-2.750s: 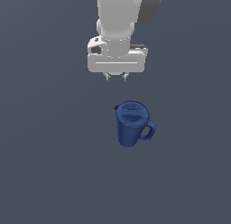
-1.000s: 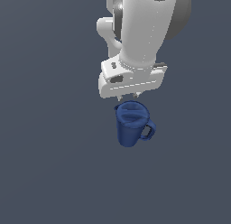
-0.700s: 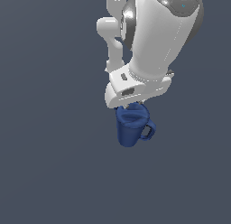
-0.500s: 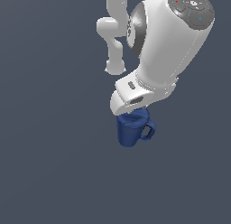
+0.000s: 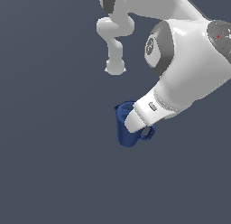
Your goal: Pick up the object and move it to a goal position.
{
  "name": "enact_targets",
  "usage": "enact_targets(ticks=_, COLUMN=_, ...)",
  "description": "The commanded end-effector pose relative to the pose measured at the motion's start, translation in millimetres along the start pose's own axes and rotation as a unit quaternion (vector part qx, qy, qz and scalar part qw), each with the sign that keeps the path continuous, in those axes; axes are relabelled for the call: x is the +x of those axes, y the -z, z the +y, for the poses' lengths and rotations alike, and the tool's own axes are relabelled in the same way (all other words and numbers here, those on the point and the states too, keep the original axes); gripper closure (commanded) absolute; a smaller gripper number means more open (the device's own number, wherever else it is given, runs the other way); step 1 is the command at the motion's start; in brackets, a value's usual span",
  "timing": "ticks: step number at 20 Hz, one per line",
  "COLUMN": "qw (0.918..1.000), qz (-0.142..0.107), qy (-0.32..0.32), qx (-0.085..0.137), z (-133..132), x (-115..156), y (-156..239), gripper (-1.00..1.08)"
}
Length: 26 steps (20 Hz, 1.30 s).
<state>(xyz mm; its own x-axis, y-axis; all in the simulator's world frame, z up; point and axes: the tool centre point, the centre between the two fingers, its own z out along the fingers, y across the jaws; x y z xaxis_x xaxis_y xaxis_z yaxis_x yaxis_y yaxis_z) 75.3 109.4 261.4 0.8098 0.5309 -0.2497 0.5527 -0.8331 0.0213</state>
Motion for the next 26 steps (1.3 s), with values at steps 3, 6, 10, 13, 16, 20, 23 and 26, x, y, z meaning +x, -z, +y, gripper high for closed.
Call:
enact_targets(ticks=3, qw=0.9993, qz=-0.013, qy=0.035, qx=-0.007, z=-8.6, x=18.6, y=-8.1, gripper=-0.20)
enact_targets(ticks=6, qw=0.9982, qz=-0.021, qy=0.055, qx=-0.011, z=-14.6, x=28.6, y=-13.6, gripper=-0.20)
enact_targets(ticks=10, qw=0.9965, qz=-0.030, qy=0.077, qx=-0.015, z=-21.5, x=38.6, y=-20.1, gripper=-0.20)
enact_targets(ticks=13, qw=0.9952, qz=-0.035, qy=0.089, qx=-0.018, z=-25.7, x=43.8, y=-24.0, gripper=-0.20)
enact_targets(ticks=16, qw=0.9943, qz=-0.038, qy=0.098, qx=-0.019, z=-28.8, x=47.4, y=-26.8, gripper=-0.20)
enact_targets(ticks=20, qw=0.9935, qz=-0.041, qy=0.104, qx=-0.020, z=-31.2, x=49.8, y=-28.9, gripper=-0.20)
enact_targets(ticks=23, qw=0.9935, qz=-0.041, qy=0.104, qx=-0.020, z=-31.4, x=49.8, y=-29.2, gripper=-0.20)
enact_targets(ticks=26, qw=0.9935, qz=-0.041, qy=0.104, qx=-0.020, z=-31.4, x=49.7, y=-30.0, gripper=-0.20)
